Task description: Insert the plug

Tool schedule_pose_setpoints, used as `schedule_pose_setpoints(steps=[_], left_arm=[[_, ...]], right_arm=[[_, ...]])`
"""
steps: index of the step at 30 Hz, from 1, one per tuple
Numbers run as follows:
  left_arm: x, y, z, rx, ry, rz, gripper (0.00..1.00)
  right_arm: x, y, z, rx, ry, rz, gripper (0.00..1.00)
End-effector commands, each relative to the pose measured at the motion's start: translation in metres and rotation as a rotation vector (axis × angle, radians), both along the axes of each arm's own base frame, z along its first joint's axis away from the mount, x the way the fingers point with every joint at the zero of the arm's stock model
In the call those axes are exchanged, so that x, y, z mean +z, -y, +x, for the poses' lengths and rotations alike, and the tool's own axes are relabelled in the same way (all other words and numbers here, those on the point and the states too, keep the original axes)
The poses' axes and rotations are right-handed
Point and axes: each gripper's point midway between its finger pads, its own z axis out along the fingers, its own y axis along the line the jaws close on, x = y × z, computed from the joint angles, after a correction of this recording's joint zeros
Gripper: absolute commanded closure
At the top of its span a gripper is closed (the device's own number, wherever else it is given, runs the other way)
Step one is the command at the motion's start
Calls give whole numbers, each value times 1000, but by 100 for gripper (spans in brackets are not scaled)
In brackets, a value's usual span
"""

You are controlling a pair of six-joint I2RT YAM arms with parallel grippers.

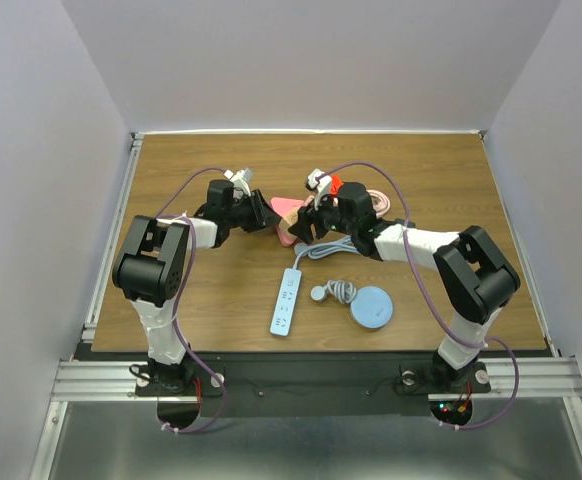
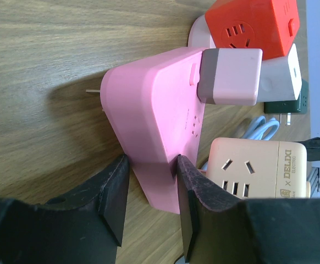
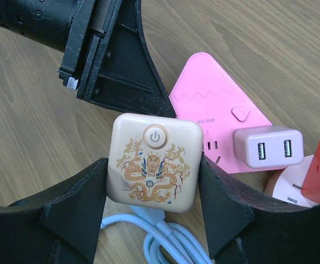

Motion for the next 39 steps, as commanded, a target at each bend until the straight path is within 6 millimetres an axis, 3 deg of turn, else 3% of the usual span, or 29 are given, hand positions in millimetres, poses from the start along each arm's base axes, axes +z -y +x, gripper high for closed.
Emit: schedule_pose_setpoints(steps=[1, 17, 31, 39], left_arm=[[-37, -16, -12, -6, -65, 136, 100], [-37, -15, -11, -15, -66, 136, 100], [-38, -14, -11, -26, -68, 133, 100], [-36, -13, -12, -35, -59, 131, 100]], right_arm=[[13, -2, -3, -2, 34, 14, 100], [12, 3, -4, -5, 33, -8, 100], [17, -10, -2, 35, 25, 40, 100], [1, -10, -4, 38, -6, 23, 99]])
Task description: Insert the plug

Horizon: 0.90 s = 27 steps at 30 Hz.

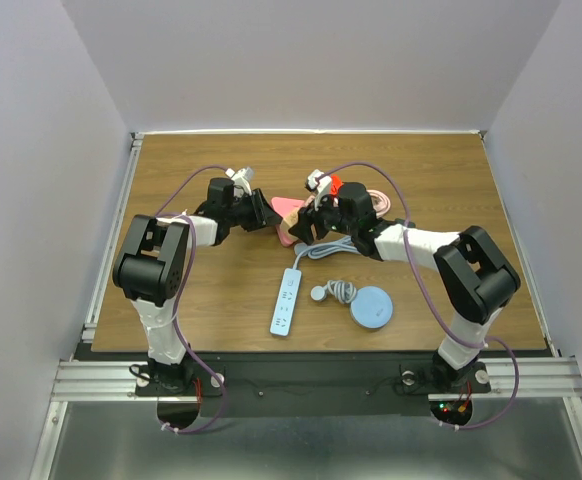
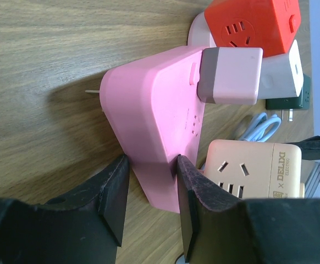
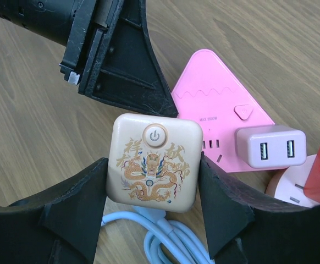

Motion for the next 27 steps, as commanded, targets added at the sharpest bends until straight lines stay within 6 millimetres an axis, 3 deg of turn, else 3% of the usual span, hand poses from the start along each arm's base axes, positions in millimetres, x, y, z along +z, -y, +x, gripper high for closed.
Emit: schedule_pose_setpoints(steps=[1, 12, 21, 25, 27], left_arm=[[-37, -14, -13, -14, -60, 119, 100], [-39, -15, -7, -35, -62, 150, 100], [-46, -34, 0, 36, -74, 259, 100], [-51, -41, 1, 65, -82, 295, 83], [-51, -42, 2, 70, -81, 299, 82]], right_arm=[[-1, -9, -1, 23, -3, 22, 100], [-24, 11, 2, -34, -37, -18, 100], [-24, 24, -3, -109, -44, -5, 99], [-26, 25, -1, -113, -41, -12, 100], [-25, 23, 2, -108, -38, -9, 100]])
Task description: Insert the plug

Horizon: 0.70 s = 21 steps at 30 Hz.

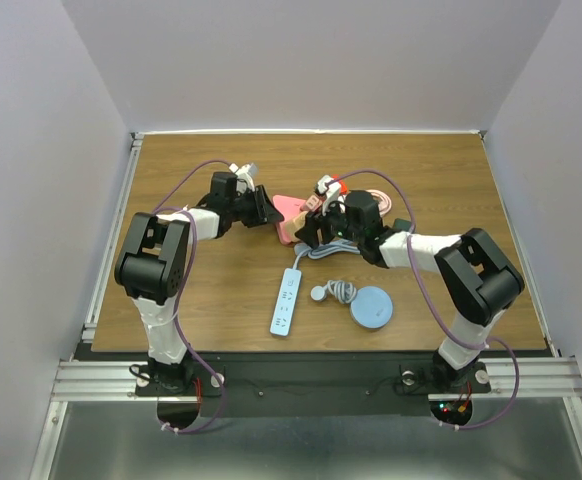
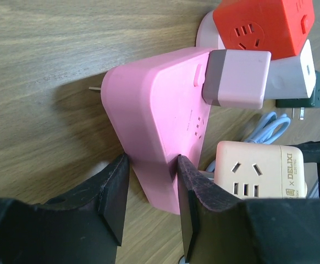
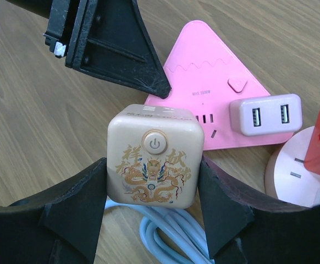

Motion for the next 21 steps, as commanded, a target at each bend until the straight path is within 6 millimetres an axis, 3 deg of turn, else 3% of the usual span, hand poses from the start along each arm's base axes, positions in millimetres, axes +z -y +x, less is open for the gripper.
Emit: schedule_pose_setpoints(steps=[1, 21], left_arm=[[-49, -38, -6, 80, -59, 240, 82], [-42, -30, -3, 29, -39, 213, 89]], right_arm=[[-8, 2, 1, -13, -20, -19, 100], [1, -12, 11, 78, -26, -82, 100]])
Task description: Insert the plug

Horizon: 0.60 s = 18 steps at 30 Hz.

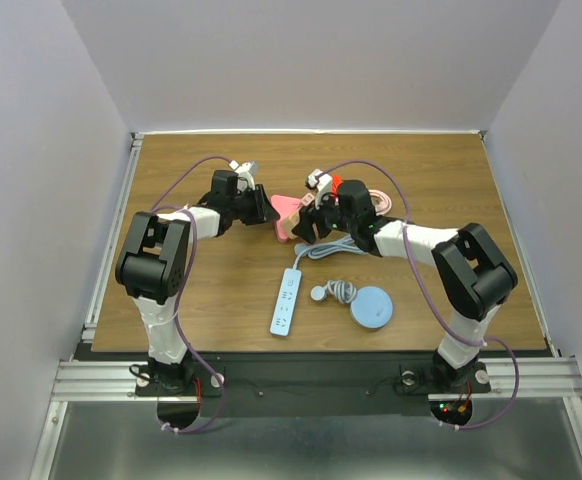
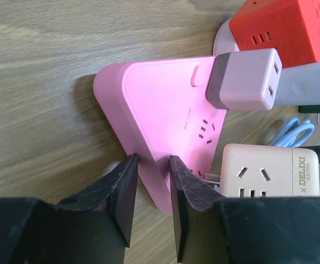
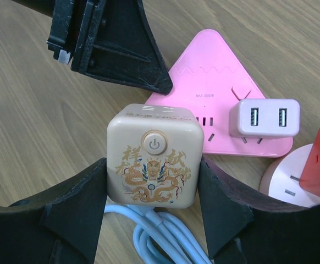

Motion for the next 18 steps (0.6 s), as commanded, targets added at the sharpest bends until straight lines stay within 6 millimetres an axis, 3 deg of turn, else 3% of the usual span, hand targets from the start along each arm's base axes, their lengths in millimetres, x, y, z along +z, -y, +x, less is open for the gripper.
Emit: schedule_pose_setpoints(steps=[1, 10, 18], left_arm=[[-40, -22, -14, 26, -92, 136, 89], [-40, -21, -15, 20, -91, 136, 89], [-39, -20, -15, 15, -88, 132, 89]], right_arm=[[-2, -4, 4, 22, -11, -27, 100], [-6, -10, 11, 31, -55, -47, 100], [-14, 0, 19, -33, -96, -124, 100]])
